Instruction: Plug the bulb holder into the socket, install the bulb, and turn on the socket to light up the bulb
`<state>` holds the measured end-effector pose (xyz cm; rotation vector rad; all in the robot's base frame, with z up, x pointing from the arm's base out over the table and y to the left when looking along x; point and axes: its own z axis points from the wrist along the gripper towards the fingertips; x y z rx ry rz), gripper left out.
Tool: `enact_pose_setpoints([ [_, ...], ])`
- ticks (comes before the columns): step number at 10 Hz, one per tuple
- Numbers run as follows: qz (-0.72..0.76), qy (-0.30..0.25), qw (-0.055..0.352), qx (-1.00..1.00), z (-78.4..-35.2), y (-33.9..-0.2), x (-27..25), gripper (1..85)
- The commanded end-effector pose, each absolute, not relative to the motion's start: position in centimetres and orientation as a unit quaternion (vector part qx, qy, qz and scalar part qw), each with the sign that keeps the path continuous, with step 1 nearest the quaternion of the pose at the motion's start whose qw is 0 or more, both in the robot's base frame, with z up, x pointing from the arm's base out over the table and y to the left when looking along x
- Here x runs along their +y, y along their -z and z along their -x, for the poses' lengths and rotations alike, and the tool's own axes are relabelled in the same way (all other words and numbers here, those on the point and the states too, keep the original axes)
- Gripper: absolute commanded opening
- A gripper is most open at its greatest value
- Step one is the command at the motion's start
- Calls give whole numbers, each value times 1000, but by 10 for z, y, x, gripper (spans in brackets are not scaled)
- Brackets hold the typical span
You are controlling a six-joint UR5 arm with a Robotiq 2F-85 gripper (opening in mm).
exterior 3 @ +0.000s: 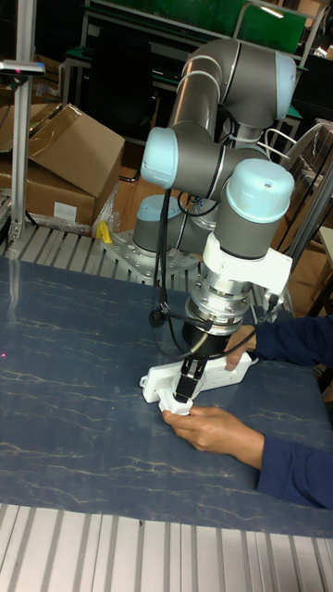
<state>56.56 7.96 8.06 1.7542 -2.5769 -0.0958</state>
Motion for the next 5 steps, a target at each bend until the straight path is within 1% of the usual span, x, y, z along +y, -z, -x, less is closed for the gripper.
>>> enact_pose_setpoints([
  [1,-510,38,16,-859,-563,-82,81,10],
  [5,-434,45,30,-899,-556,-83,85,10],
])
